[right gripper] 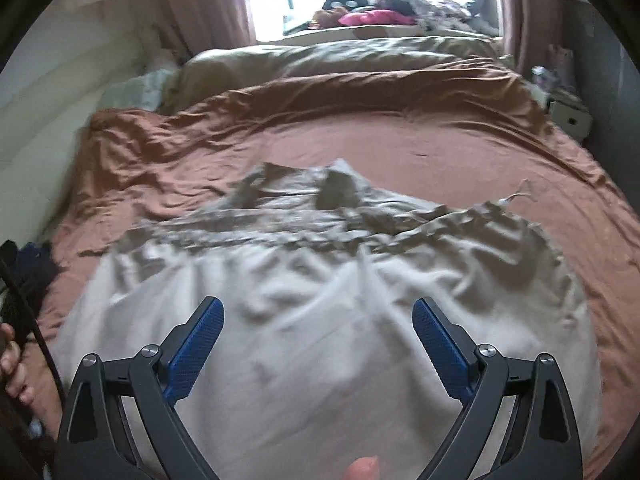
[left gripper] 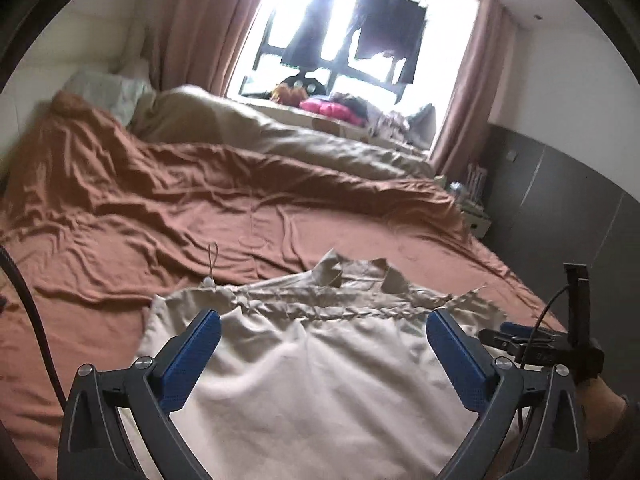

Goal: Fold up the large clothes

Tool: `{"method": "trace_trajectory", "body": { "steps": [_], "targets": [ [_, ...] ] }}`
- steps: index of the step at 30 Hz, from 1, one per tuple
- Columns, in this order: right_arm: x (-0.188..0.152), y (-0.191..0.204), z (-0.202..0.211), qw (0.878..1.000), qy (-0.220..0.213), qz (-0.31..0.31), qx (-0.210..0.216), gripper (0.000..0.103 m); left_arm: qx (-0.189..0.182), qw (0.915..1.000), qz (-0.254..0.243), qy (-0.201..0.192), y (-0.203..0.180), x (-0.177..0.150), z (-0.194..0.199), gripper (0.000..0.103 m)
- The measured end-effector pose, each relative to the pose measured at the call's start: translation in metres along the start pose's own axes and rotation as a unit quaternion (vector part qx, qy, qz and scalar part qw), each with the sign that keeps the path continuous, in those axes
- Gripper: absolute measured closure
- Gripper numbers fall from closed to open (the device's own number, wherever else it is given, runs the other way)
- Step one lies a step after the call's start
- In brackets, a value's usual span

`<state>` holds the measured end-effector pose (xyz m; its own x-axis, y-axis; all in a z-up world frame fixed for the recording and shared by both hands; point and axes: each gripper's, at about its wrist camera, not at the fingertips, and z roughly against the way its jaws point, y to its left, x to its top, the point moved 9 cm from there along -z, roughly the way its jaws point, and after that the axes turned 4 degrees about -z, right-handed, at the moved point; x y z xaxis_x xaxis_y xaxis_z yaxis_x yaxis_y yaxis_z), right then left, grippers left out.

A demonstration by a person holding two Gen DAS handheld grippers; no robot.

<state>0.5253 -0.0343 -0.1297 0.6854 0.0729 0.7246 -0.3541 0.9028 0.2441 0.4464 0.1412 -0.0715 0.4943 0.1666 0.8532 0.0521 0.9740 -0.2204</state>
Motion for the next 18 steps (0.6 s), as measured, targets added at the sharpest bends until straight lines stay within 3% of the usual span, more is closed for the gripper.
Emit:
{"method": "trace_trajectory", "body": {
  "steps": [2, 6, 9, 13, 18],
  "targets": [
    [-0.006, 0.008, 0.016, 0.999, -0.016, -0.009, 0.032, 0.008, 0.001, 0.9999, -0.011, -0.005, -0.004, 0.0, 0.019, 0.0],
    [-0.02, 0.012, 0.032, 0.999, -0.022, -0.004, 0.04, 0.008, -0.006, 0.9999, -0.009, -0.001, -0.008, -0.01, 0.044, 0.0],
    [-0.037, 0.011, 0.038, 1.0, -0.003, 0.002, 0.026, 0.008, 0.01, 0.9998, -0.014, 0.009, -0.006, -0.023, 0.059, 0.0],
    [-0.05, 0.015, 0.045, 1.0, 0.007, 0.022, 0.008, 0.008, -0.001, 1.0, 0.008, -0.006, 0.0, -0.039, 0.086, 0.0],
    [-0.064, 0.024, 0.053, 0.999, 0.026, 0.034, -0.014, 0.008, 0.006, 0.9988, 0.04, 0.029, 0.015, -0.067, 0.103, 0.0]
  ]
}}
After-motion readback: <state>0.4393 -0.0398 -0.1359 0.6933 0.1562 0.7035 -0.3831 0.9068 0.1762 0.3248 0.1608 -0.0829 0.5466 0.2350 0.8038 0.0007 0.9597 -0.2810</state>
